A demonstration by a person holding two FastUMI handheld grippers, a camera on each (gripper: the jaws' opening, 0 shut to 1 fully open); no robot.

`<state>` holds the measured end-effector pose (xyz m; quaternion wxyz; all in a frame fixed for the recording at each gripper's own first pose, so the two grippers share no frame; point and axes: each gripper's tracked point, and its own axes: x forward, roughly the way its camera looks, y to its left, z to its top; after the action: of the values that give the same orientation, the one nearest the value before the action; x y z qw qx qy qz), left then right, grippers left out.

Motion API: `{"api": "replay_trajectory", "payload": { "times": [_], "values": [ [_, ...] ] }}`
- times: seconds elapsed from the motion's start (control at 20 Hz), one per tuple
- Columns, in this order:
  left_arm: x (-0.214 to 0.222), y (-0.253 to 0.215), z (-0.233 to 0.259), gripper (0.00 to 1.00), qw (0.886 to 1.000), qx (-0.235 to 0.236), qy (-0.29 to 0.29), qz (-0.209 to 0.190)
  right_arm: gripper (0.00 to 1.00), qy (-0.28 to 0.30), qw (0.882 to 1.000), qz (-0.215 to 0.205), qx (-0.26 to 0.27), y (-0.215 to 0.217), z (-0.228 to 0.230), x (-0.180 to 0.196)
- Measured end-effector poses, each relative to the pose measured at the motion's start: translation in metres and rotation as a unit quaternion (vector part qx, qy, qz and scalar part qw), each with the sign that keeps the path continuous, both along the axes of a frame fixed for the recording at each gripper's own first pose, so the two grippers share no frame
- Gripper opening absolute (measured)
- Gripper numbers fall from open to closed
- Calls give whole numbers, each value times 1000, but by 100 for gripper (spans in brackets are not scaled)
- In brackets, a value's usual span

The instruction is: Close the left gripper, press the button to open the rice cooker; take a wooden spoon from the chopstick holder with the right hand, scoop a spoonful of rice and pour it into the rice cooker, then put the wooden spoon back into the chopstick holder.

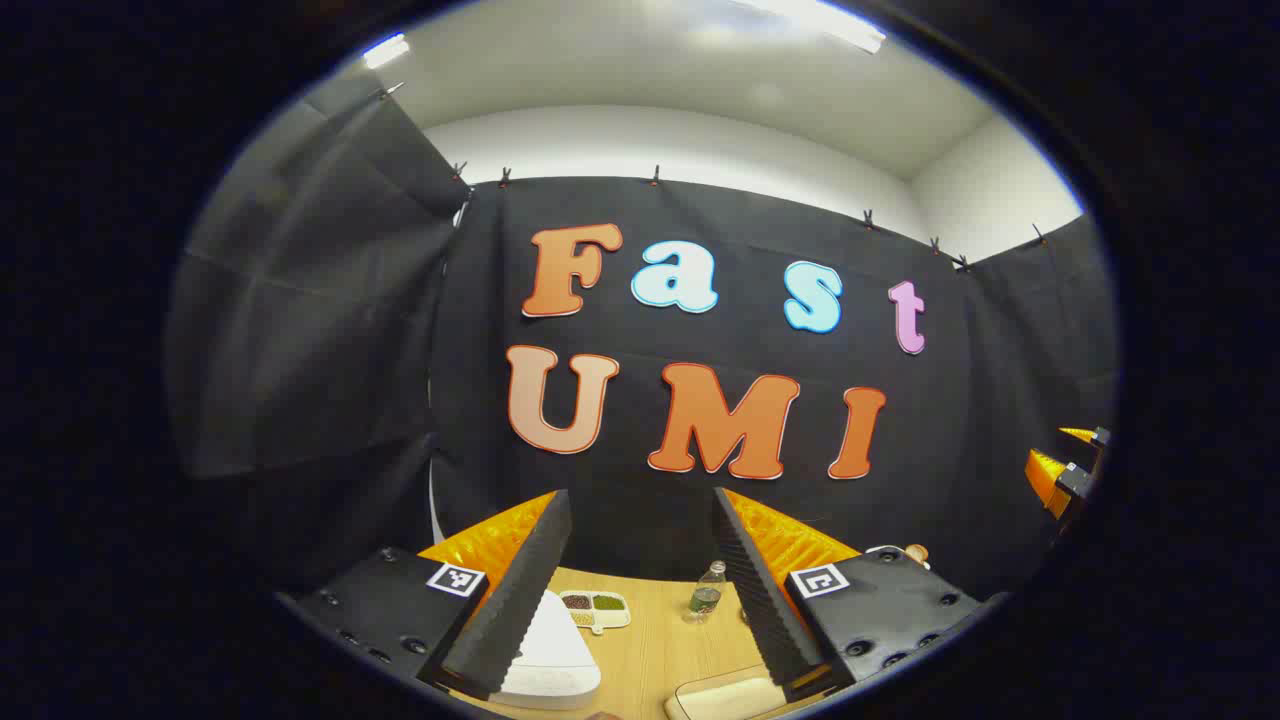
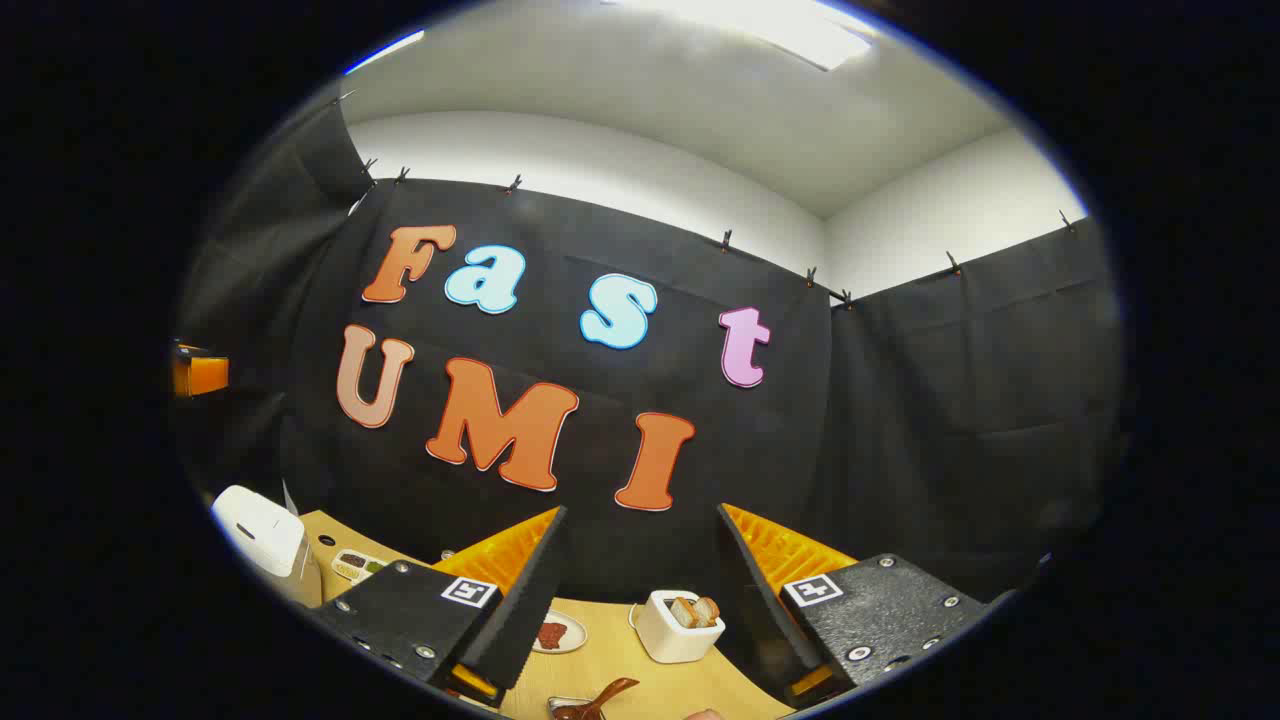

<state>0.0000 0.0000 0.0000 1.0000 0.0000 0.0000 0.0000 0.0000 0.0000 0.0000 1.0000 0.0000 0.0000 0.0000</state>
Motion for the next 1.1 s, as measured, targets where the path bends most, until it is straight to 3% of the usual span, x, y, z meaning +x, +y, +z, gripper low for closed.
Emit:
{"api": "replay_trajectory", "payload": {
  "times": [0.1, 0.25, 0.4, 0.45, 0.5, 0.7, 1.1],
  "values": [
    [-5, 0, 8, 98, 1000, 7, -12, 21, 89, -10, 1000, 16, 16, -4, 4, 8],
    [-11, -6, 22, 93, 999, 23, -29, 40, 88, -12, 999, 34, 28, -8, 1, 19],
    [-13, -16, 17, 97, 998, 34, -22, 45, 89, -16, 998, 48, 32, -7, -2, 26],
    [-14, -21, 16, 93, 998, 35, -19, 44, 89, -15, 998, 52, 34, -5, -5, 28],
    [-14, -23, 15, 97, 998, 41, -16, 44, 89, -15, 998, 54, 35, -6, -6, 28],
    [-12, -24, 12, 93, 994, 85, 1, 64, 89, -18, 997, 64, 45, -5, -3, 28],
    [-17, -28, 11, 97, 996, 74, -1, 53, 94, -14, 997, 63, 44, -15, -16, 18]
  ]
}}
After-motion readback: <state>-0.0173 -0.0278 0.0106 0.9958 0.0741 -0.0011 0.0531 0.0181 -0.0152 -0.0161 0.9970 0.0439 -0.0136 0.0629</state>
